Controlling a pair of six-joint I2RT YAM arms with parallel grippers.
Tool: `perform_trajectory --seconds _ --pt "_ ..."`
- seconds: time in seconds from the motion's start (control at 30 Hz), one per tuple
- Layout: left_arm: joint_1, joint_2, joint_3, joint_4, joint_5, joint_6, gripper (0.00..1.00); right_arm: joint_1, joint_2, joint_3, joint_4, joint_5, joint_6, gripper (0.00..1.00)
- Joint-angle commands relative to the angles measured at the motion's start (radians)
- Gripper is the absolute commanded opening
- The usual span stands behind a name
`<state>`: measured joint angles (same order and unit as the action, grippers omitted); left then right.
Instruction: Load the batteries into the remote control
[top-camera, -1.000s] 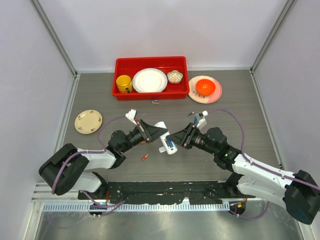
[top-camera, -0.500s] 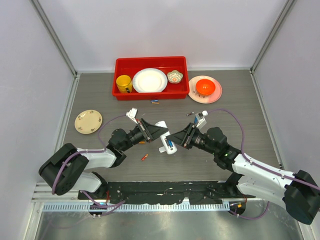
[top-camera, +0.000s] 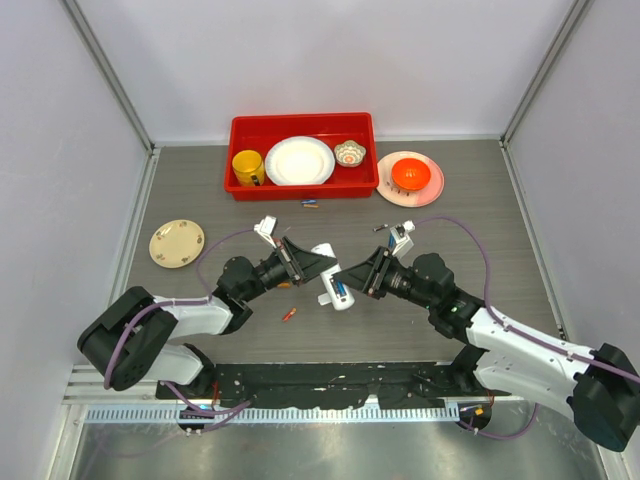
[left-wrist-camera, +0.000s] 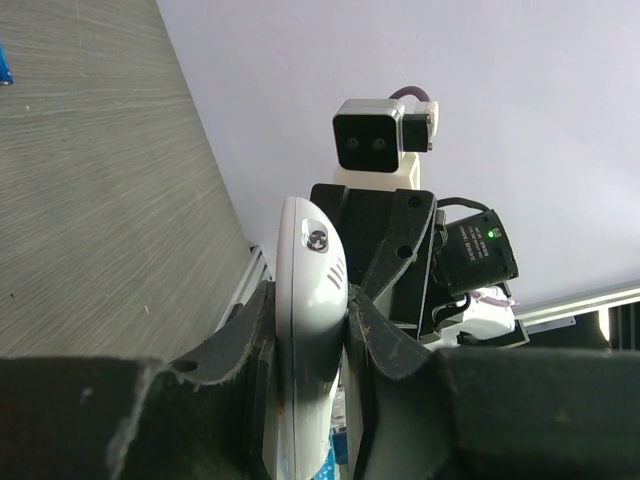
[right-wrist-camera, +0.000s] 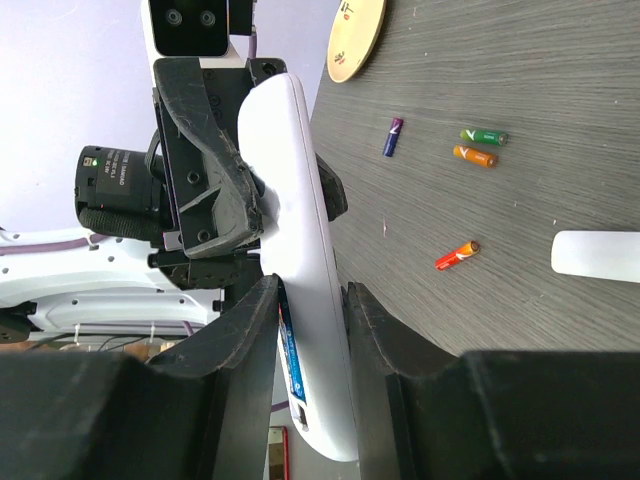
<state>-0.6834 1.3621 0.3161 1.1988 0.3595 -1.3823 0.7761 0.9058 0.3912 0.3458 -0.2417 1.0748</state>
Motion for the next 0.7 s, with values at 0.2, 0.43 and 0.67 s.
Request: perform_trajectory --seconds 0.2,0.43,0.67 --pt "0.033 -0.026 0.048 0.347 -0.08 0.011 0.0 0.012 -0.018 0.001 -0.246 -0.036 -0.087 0.01" --pt "0.051 -0.023 0.061 0.347 -0.071 0.005 0.0 0.012 -0.028 0.0 -0.297 -0.039 -0.115 0.01" --pt "0.059 -0.008 0.078 0.347 -0.07 0.002 0.0 0.012 -0.03 -0.006 -0.321 -0.048 -0.122 0.01"
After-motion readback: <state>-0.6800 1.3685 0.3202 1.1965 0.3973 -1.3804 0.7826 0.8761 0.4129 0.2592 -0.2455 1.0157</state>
